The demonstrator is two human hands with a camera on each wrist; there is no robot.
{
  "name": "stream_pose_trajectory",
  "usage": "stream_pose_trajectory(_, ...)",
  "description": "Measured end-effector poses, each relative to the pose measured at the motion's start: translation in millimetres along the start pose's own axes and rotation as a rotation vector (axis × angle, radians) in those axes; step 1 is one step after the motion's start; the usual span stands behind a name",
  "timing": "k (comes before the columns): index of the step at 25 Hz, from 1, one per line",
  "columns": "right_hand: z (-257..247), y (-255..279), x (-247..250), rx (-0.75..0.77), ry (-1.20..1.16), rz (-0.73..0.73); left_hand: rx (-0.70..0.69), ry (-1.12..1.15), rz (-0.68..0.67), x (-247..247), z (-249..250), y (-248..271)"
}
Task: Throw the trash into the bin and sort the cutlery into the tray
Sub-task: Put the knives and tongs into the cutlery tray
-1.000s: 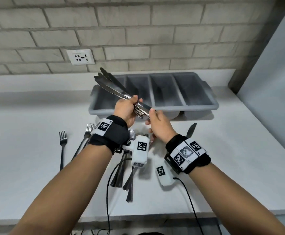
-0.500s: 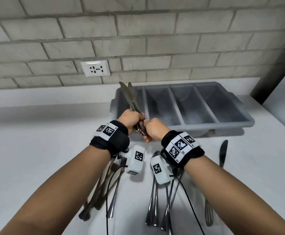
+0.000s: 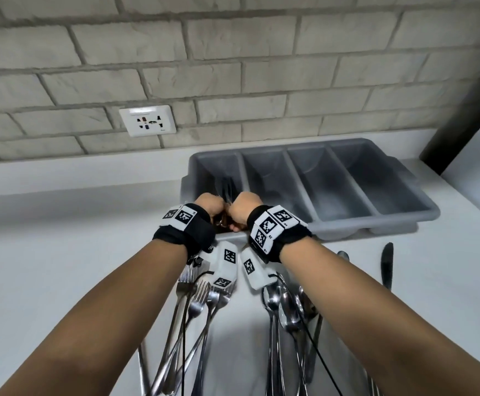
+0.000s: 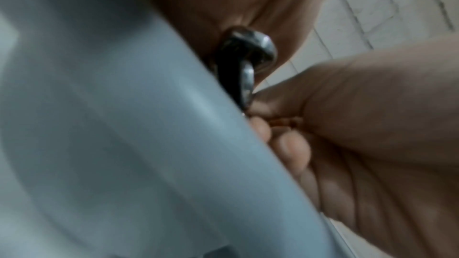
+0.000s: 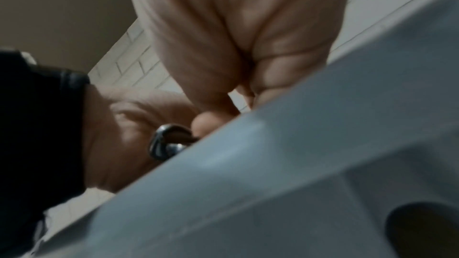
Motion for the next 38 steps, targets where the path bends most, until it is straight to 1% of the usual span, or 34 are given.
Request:
stream_pose_trajectory(1,1,-15,-4,0.026,-0.002,0.076,0.007,-0.03,-0.002,-1,-5,-3)
stream_pose_trajectory(2,6,-32,-3,0.085,-0.049,0.153,0.011,-0.055,-0.009,-2,-8,-4)
stream_pose_trajectory(3,12,-52,-4,0.166,0.011,0.197,0.023,-0.092,-0.008,-3,-11,-4)
stream_pose_trajectory(4,16,-63,-11,0.186,0.118,0.226,0.041,-0.145,0.004,-2,-13,-3)
stream_pose_trajectory(5,18,-70,-18,0.155,0.199,0.233,0.049,-0.199,0.022,1,-12,-1)
stream_pose_trajectory(6,17,-74,-23,0.159,0.261,0.206,0.042,-0.24,0.03,3,-11,0)
stream_pose_trajectory(7,16,-81,-33,0.172,0.314,0.171,0.035,-0.281,0.032,4,-9,1)
stream_pose_trajectory(9,14,-80,-44,0.224,0.339,0.08,0.008,-0.382,0.023,7,-4,3)
stream_pose_trajectory(11,12,-57,-35,0.24,0.211,0.076,-0.016,-0.465,-0.007,7,-2,5)
stream_pose_trajectory(13,0,-16,-8,0.283,0.1,0.153,-0.08,-0.452,-0.009,2,8,18)
stream_pose_trajectory(14,2,6,7,0.321,0.077,0.167,-0.132,-0.437,0.031,2,16,28)
stream_pose_trajectory(17,32,56,59,0.417,-0.027,0.264,-0.271,-0.297,0.266,7,38,72)
stream_pose_trajectory(18,48,72,78,0.419,-0.03,0.291,-0.339,-0.259,0.28,3,47,90)
stream_pose_trajectory(20,91,96,115,0.345,-0.006,0.343,-0.452,-0.171,0.208,-16,61,125)
stream_pose_trajectory(22,142,110,149,0.225,0.072,0.39,-0.495,-0.122,0.07,-48,62,158)
stream_pose_trajectory(23,172,115,163,0.144,0.145,0.414,-0.505,-0.152,-0.03,-69,59,176)
stream_pose_trajectory(25,223,121,181,-0.046,0.351,0.41,-0.52,-0.334,-0.234,-115,50,212)
stream_pose_trajectory(26,245,125,187,-0.136,0.431,0.379,-0.519,-0.435,-0.302,-138,41,229)
stream_pose_trajectory(28,274,146,189,-0.244,0.57,0.264,-0.509,-0.634,-0.348,-174,27,259)
stream_pose_trajectory(29,285,156,186,-0.281,0.538,0.229,-0.502,-0.736,-0.345,-188,19,270)
stream_pose_trajectory(31,299,169,174,-0.293,0.41,0.166,-0.47,-0.93,-0.321,-206,9,292)
stream_pose_trajectory(32,301,173,166,-0.275,0.383,0.168,-0.456,-1.019,-0.314,-211,6,302)
stream_pose_trajectory(34,304,163,152,-0.216,0.388,0.221,-0.422,-1.138,-0.342,-220,4,317)
stream_pose_trajectory(36,306,145,145,-0.168,0.424,0.261,-0.35,-1.144,-0.396,-226,0,328)
stream_pose_trajectory(38,307,127,144,-0.147,0.451,0.32,-0.299,-1.067,-0.382,-223,-3,325)
Point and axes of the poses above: each hand's wrist, its own y-axis away from the middle knuckle, its own x-axis out of the back of the hand, z = x × y, the point moved 6 cm from there along -y, towards the middle knuckle, and after that the axes turned 3 degrees about -y, right-handed, at the moved point
